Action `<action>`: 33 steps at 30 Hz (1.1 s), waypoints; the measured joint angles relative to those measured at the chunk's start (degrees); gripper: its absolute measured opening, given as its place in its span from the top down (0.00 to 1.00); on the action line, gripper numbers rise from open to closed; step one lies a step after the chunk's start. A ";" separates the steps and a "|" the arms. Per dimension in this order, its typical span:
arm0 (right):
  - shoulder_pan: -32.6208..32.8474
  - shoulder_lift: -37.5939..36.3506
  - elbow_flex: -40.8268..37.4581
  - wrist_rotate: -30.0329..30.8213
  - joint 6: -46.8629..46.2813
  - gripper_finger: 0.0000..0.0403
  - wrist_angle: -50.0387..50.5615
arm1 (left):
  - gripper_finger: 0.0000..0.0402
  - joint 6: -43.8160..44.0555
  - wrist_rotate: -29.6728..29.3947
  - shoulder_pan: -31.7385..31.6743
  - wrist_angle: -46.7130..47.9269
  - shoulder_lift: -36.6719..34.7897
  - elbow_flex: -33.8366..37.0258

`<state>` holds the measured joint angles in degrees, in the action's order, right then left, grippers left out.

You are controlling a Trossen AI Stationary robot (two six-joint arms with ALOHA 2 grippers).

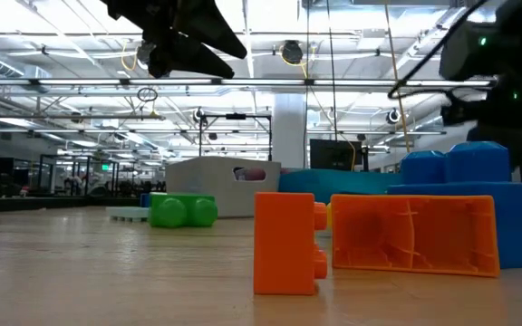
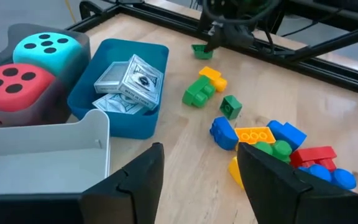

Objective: Pick & Place Toys
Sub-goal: Put the green game piece into the gray bin

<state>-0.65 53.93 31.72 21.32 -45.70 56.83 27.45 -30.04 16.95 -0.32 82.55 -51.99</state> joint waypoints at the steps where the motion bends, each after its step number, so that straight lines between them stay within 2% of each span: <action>1: -1.02 0.00 -0.98 -1.18 0.01 0.34 -1.21 | 0.47 -0.28 0.00 0.00 0.02 0.00 0.00; 7: -5.18 0.00 -5.56 -2.15 -8.79 0.29 -6.42 | 0.50 -0.62 -0.01 -0.58 0.03 0.00 0.00; 11: -5.64 -0.07 -9.07 -2.36 -7.90 0.30 -12.49 | 0.53 -0.71 0.00 -1.34 0.12 -0.01 0.00; 15: -5.72 -0.12 -10.94 -6.40 -4.40 0.34 -20.30 | 0.55 -0.43 0.00 -1.62 0.15 -0.01 0.00; 20: -5.13 -0.71 -10.99 -8.04 -2.51 0.47 -21.90 | 0.57 -0.30 0.02 -1.62 0.15 -0.01 -0.02; 27: -4.10 -1.56 -11.05 -9.26 -1.35 0.76 -23.50 | 0.55 -0.21 0.00 -1.62 0.11 -0.01 -0.02; 33: -3.98 -4.35 -10.60 -11.07 2.66 0.77 -32.05 | 0.52 -0.14 0.02 -1.62 -2.14 0.03 -0.02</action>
<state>-4.62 49.59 21.11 10.25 -43.04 24.78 27.31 -30.02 15.33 -2.46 82.58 -52.01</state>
